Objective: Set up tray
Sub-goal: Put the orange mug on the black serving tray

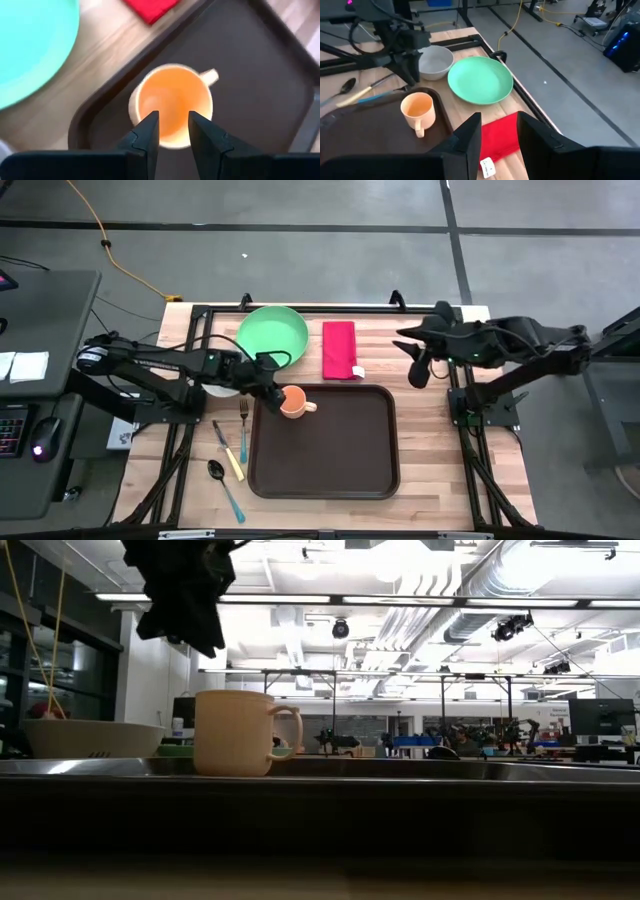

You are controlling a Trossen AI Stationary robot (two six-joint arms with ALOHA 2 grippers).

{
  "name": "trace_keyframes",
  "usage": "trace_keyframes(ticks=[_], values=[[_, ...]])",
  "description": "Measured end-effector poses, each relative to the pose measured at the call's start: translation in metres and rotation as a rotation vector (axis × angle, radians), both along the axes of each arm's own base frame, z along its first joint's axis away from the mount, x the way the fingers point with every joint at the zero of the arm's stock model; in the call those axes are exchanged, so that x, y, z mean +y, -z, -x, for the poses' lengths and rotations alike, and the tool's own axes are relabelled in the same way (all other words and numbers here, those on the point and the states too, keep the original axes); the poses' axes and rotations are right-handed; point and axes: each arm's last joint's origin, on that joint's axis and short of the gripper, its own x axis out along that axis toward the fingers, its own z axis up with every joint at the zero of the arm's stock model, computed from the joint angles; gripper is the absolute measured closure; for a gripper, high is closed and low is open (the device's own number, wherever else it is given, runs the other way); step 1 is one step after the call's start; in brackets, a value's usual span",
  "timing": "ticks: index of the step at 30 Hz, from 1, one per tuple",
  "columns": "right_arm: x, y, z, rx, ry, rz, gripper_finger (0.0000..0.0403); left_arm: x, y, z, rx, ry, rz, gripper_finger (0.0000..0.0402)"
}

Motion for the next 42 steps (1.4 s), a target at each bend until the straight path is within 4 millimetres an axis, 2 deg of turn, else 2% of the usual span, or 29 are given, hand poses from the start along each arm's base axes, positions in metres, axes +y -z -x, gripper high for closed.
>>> trace_keyframes(ticks=[10,15,25,34,42], values=[[0.001,0.034,0.006,0.022,-0.042,-0.012,0.0299,0.01,0.011,-0.007,0.053,-0.028,0.034,0.0266],[0.003,0.042,0.008,-0.045,-0.093,0.019,0.0299,0.01,0.019,-0.012,0.083,-0.034,0.058,0.0266],[0.007,0.053,0.03,-0.133,-0.148,0.014,0.0299,0.01,0.021,-0.012,0.099,-0.049,0.065,0.0266],[0.011,0.07,0.031,-0.159,-0.181,0.026,0.03,0.01,0.026,-0.011,0.147,-0.067,0.074,0.0266],[0.009,0.083,0.04,-0.192,-0.22,0.01,0.0299,0.01,0.028,-0.012,0.158,-0.072,0.077,0.0266]])
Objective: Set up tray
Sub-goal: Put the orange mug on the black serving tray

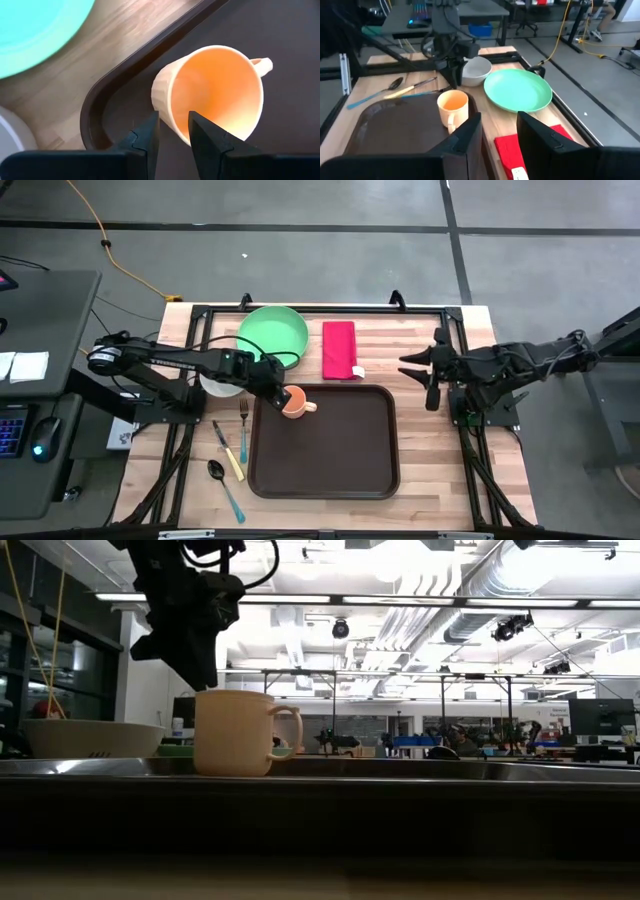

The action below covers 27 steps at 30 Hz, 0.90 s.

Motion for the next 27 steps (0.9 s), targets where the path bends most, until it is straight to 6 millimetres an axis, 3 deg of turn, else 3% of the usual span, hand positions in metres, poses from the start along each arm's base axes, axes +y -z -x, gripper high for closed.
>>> trace_keyframes(ticks=[9,27], values=[[-0.004,0.017,0.014,-0.122,-0.005,-0.041,0.03,0.0,0.004,-0.002,0.013,0.0,0.018,0.0266],[-0.007,0.07,0.024,-0.214,-0.004,-0.093,0.03,-0.001,0.002,-0.004,-0.012,-0.006,0.031,0.0266]])
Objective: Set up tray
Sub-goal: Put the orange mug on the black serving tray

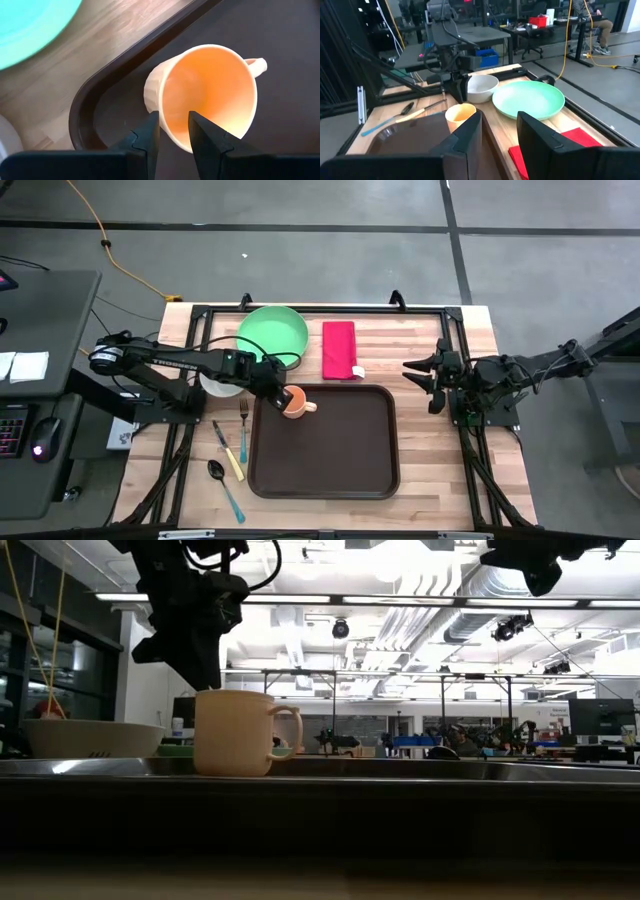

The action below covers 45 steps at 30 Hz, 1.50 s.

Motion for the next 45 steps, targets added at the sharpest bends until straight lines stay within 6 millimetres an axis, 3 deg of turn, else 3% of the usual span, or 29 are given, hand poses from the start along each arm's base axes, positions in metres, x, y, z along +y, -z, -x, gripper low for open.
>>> trace_keyframes(ticks=[10,20,32,45], values=[[0.0,0.018,0.001,-0.069,-0.011,-0.022,0.0299,0.0,0.0,0.0,0.0,-0.003,0.001,0.0266],[0.001,0.018,0.001,-0.068,-0.037,-0.027,0.03,-0.001,0.012,-0.007,0.047,-0.012,0.027,0.0266],[0.001,0.018,0.001,-0.067,-0.032,-0.026,0.03,-0.001,0.013,-0.007,0.046,-0.028,0.037,0.0267],[0.001,0.018,0.001,-0.067,-0.031,-0.026,0.0299,0.0,0.013,-0.007,0.05,-0.031,0.033,0.0337]])
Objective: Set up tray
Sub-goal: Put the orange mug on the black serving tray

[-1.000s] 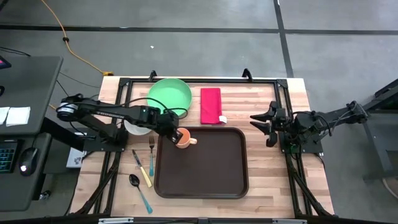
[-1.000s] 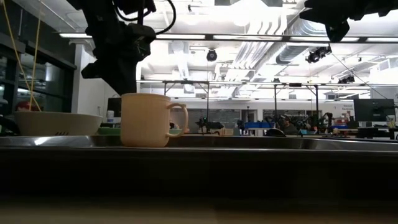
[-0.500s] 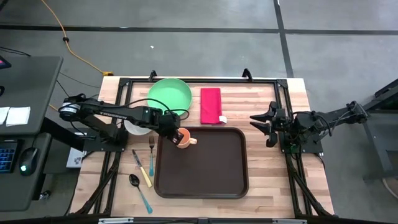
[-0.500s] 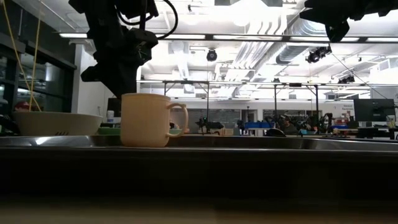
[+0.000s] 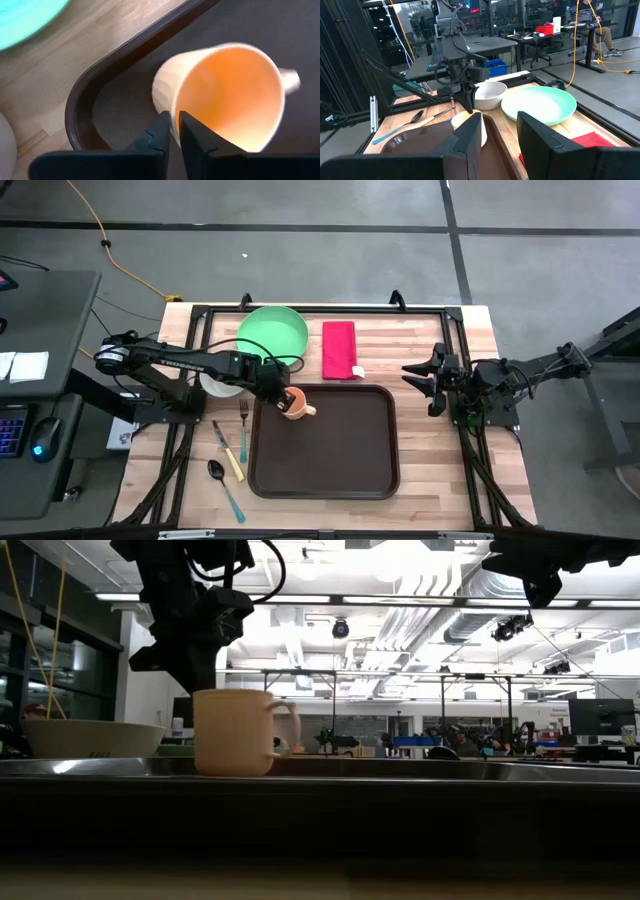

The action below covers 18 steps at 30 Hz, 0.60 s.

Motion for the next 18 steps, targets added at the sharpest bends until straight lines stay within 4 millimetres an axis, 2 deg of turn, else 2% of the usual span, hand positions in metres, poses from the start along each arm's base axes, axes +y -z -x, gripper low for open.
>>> trace_keyframes(ticks=[6,18], values=[[0.0,0.0,0.0,0.0,0.001,0.0,0.0299,0.0001,0.0,0.0,0.0,-0.002,-0.004,0.0362],[-0.0001,-0.0001,0.0,-0.001,0.001,0.0,0.03,0.0002,0.0002,0.0004,0.004,-0.009,-0.003,0.0365]])
